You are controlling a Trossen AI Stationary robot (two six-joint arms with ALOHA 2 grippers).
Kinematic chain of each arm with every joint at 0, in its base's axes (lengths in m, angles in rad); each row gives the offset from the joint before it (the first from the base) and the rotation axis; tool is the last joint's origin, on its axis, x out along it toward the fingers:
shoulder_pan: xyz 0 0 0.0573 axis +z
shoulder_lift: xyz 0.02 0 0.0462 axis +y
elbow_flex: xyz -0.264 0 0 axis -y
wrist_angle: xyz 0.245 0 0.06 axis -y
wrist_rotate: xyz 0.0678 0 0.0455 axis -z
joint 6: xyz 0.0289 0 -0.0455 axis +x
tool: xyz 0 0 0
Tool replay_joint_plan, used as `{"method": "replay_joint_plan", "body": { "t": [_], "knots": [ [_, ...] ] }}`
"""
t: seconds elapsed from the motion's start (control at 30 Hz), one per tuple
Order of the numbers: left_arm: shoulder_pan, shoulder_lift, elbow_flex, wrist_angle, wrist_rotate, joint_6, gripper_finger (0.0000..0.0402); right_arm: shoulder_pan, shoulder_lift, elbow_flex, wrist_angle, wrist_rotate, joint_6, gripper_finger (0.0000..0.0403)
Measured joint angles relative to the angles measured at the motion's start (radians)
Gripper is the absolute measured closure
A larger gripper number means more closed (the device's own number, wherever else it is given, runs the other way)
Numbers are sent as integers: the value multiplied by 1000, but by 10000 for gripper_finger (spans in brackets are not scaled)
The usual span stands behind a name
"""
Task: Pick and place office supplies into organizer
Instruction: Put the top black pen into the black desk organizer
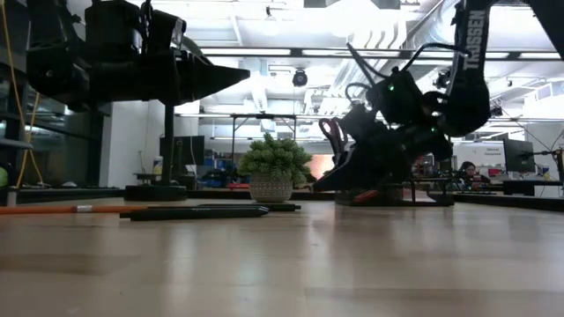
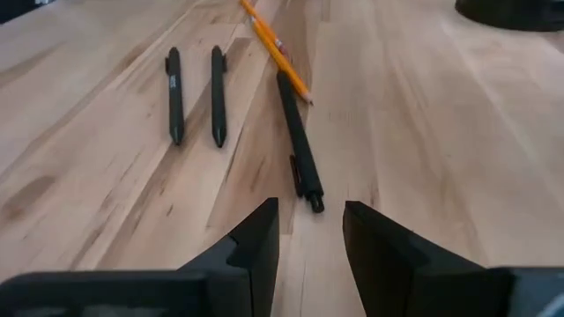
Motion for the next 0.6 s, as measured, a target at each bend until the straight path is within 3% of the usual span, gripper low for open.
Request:
{"method": "replay_joint_plan", "body": {
  "t": [0.6],
  "knots": [
    [0,0,0,1,0,0,284,14,165,155,-4,-58,-16,284]
  ]
}}
